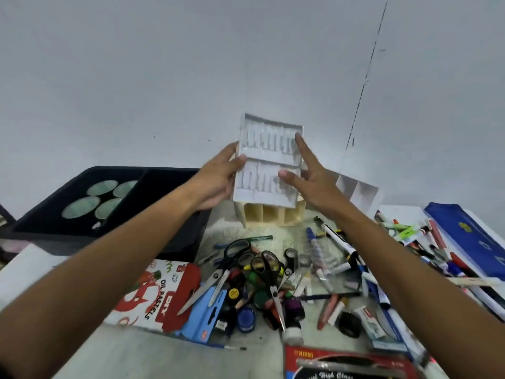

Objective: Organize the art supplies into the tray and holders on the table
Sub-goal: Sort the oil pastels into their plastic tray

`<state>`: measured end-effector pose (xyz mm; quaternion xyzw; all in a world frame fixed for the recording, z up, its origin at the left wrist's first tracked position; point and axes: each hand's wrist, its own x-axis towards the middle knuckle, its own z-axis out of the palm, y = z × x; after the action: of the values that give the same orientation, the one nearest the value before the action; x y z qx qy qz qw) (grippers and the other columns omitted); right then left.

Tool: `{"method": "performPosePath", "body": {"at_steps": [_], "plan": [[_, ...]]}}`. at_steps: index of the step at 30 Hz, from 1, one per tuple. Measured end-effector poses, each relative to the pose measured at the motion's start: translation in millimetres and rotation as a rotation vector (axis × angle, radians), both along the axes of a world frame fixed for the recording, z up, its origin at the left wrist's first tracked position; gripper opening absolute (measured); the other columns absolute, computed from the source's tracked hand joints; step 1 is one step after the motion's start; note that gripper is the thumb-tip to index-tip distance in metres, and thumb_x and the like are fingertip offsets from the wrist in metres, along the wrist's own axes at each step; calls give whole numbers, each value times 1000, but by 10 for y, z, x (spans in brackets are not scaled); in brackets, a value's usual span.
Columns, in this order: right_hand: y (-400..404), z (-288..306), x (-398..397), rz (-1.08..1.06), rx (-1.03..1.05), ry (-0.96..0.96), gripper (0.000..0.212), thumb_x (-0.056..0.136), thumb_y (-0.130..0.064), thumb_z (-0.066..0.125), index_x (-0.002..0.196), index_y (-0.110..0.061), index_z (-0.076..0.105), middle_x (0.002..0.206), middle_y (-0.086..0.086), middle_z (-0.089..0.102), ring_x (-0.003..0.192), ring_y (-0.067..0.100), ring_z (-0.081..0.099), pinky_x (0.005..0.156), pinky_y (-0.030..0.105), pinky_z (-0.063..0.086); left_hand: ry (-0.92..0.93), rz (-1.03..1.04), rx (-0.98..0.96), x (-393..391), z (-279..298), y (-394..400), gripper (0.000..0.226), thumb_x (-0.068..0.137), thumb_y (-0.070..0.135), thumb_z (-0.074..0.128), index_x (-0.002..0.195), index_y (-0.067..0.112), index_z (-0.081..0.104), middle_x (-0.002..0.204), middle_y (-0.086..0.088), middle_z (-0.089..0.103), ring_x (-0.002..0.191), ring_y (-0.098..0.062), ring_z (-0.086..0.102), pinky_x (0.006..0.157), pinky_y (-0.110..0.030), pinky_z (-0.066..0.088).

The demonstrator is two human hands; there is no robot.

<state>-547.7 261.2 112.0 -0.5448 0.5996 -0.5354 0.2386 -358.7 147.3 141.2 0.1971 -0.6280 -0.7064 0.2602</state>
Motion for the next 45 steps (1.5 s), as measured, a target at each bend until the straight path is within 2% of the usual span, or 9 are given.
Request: {"method": "performPosePath", "body": {"at_steps": [6, 11, 16, 20, 23, 35, 38, 41, 45], "plan": [[629, -427, 213, 92, 130, -234, 104, 67, -35, 80, 153, -33, 21, 159, -11, 23, 142, 10, 30, 115, 40, 32, -81, -8, 195, 309, -580, 620, 73, 102, 13, 42, 152, 42, -1, 154, -12, 35, 123, -34, 55, 93, -56, 51], [1284, -663, 218, 198, 319, -362, 102, 65, -6, 79, 144, -43, 27, 137, -5, 57, 116, 17, 62, 85, 38, 57, -288, -154, 27, 436, -873, 937, 89, 92, 16, 63, 151, 47, 3, 131, -2, 62, 109, -25, 67, 84, -53, 57], [1871, -762, 148, 149, 567, -188, 121, 65, -8, 87, 155, -30, 7, 152, -3, 38, 124, 25, 55, 99, 49, 49, -461, -454, -182, 471, -983, 1343, 121, 65, 12, 89, 141, 57, 7, 120, 2, 69, 103, -24, 69, 69, -47, 60], [2264, -846, 60, 186, 745, -6, 127, 65, -23, 90, 156, -25, 0, 160, -5, 22, 136, 9, 37, 103, 20, 41, -605, -548, -218, 429, -1060, 1713, 132, 61, 11, 91, 139, 62, -2, 117, -7, 66, 86, -31, 72, 63, -42, 60], [2475, -939, 24, 188, 848, 236, 132, 61, -45, 88, 156, -26, -1, 160, -9, 16, 139, 7, 28, 114, 26, 28, -677, -612, -213, 393, -1122, 1968, 132, 63, 8, 90, 144, 54, -3, 120, -11, 62, 76, -33, 72, 61, -42, 59], [2691, -1176, -46, 167, 787, 338, 131, 63, -41, 88, 155, -30, -4, 160, 2, 23, 142, 23, 30, 107, 29, 35, -800, -445, -320, 285, -1396, 2323, 143, 60, 12, 90, 143, 52, -19, 104, -7, 64, 65, -22, 71, 53, -34, 56], [2646, -1172, -99, 139, 750, 313, 130, 63, -38, 89, 156, -28, 0, 161, 2, 21, 144, 23, 27, 109, 31, 33, -812, -402, -369, 193, -1391, 2320, 145, 59, 12, 91, 148, 43, -20, 118, -12, 62, 81, -26, 71, 64, -40, 59], [2607, -1132, -172, 133, 730, 275, 127, 63, -33, 90, 156, -23, 4, 161, -2, 19, 145, 19, 24, 109, 26, 30, -791, -373, -454, 117, -1345, 2287, 146, 55, 21, 95, 153, 33, -14, 148, -1, 44, 123, -22, 54, 100, -42, 49], [2607, -1079, -235, 117, 695, 231, 125, 64, -27, 90, 156, -21, 5, 161, -2, 20, 144, 18, 25, 108, 24, 29, -697, -380, -334, 84, -1316, 2263, 148, 54, 7, 93, 149, 45, -13, 132, -5, 57, 108, -30, 66, 82, -56, 56]]}}
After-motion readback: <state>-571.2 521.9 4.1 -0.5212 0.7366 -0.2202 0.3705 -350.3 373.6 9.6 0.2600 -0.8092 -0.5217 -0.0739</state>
